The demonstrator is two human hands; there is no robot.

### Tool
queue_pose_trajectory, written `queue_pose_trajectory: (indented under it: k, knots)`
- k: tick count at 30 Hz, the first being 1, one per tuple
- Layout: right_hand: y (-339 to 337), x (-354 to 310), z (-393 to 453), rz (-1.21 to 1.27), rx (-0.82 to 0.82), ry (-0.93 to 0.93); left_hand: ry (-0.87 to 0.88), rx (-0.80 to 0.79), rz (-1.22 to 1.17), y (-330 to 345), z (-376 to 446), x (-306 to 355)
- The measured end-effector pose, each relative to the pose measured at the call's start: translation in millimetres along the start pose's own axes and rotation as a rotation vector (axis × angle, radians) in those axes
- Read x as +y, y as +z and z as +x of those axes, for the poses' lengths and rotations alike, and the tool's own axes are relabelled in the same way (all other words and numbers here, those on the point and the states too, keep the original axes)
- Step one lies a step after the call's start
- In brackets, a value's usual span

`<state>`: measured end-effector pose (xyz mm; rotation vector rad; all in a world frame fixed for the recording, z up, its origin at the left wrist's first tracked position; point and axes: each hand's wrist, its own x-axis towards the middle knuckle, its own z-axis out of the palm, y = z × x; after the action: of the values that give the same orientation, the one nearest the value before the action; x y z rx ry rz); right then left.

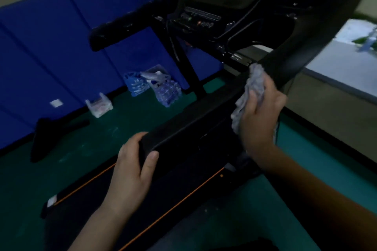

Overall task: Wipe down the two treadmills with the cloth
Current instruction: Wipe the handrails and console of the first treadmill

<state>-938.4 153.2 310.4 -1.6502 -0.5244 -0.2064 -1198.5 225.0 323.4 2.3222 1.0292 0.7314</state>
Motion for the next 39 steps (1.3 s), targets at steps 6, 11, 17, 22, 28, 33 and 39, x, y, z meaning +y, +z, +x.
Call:
queue_pose_trajectory:
  k: [6, 11, 17, 22, 28, 33, 39]
  knots:
    - [33, -18, -101, 0.146, -0.071, 0.132, 0.14, -0.002, 0.008, 8, 6, -11]
    - [45, -24, -122, 0.024, 0.007, 0.203, 0.227, -0.062, -0.011, 6, 10, -17]
    - [32, -10, -57, -0.01, 0.176, 0.322, 0.284, -0.188, -0.034, -3, 14, -25]
    - [57, -34, -179, 0.168, -0.021, 0.078, 0.283, -0.275, -0.068, -10, 15, -31]
    - [45, -36, -142, 0.188, 0.11, 0.168, 0.294, -0.308, -0.081, -15, 13, -32]
    - [51, -43, -158, 0.103, 0.132, 0.136, 0.274, -0.289, -0.092, -15, 11, -30]
    - [58, -45, -185, 0.085, -0.003, -0.119, 0.242, -0.283, -0.084, -17, 9, -25]
